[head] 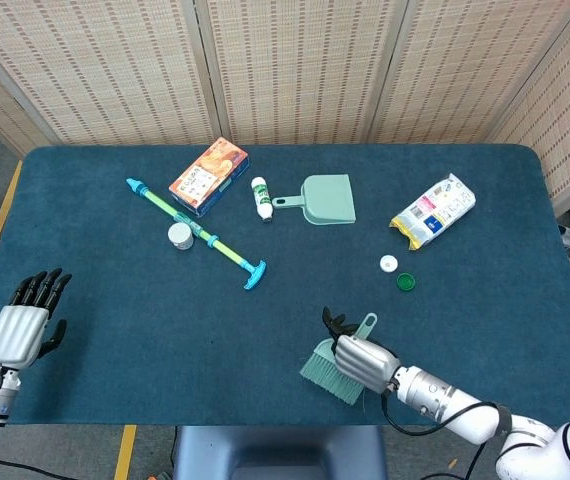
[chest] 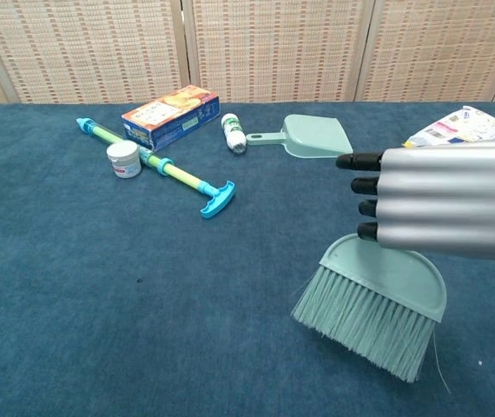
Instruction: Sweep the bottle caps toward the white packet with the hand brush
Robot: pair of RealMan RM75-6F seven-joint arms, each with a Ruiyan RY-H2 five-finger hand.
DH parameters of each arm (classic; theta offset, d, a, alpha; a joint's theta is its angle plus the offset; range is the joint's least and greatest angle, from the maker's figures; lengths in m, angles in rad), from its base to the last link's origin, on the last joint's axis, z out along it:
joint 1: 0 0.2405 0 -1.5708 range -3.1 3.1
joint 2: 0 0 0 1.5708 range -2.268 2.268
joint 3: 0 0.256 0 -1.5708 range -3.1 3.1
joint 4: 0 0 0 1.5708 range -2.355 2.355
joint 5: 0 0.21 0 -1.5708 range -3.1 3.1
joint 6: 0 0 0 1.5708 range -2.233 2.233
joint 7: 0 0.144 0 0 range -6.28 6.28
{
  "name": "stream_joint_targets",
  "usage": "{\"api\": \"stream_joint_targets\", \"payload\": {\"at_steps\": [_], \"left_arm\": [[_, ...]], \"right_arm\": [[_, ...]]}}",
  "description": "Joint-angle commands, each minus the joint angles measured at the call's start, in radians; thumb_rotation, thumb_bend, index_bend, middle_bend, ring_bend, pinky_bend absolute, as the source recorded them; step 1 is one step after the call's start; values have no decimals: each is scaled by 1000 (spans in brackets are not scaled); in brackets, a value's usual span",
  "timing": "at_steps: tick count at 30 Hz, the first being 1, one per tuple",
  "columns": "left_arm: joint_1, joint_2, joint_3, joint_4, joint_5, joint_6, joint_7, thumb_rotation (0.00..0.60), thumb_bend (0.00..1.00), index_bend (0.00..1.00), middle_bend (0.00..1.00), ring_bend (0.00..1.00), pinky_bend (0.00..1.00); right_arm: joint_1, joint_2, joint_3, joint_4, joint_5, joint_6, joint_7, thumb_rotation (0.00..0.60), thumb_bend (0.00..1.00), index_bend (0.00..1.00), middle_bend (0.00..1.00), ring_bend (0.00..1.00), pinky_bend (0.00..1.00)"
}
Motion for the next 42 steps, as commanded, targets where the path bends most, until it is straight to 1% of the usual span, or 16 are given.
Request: {"api": "stream_joint_targets", "payload": {"at_steps": [1, 8, 12, 22, 32, 42], "left_arm": [[1, -1, 2, -1, 3, 1, 1, 600, 491, 0, 3, 0, 111], [4, 5, 1, -9, 5, 8, -4, 600, 491, 0, 3, 0, 111], [2, 6, 3, -7, 10, 7, -11, 600, 491, 0, 3, 0, 112], [6, 9, 5, -10, 15, 16, -12, 600, 491, 0, 3, 0, 111], [5, 3, 6, -7, 15, 12, 3, 600, 491, 0, 3, 0, 112], [0, -8, 5, 4, 3, -8, 20, 600, 490, 0, 3, 0, 111]], "right_arm": [[-10, 6, 5, -11, -3, -27, -67, 600, 413, 945, 674, 321, 148], [-28, 13, 7, -42, -13, -58, -197, 600, 412, 946, 676, 323, 148], [-49, 8, 6, -50, 1, -67, -260, 600, 412, 948, 678, 323, 145], [-99, -15, 23, -18, 66, -52, -371, 600, 412, 950, 681, 326, 143], [-130, -45, 54, 70, 163, -12, -446, 600, 412, 954, 682, 327, 143], [-124, -59, 86, 211, 290, -12, -435, 600, 412, 956, 683, 327, 143]]}}
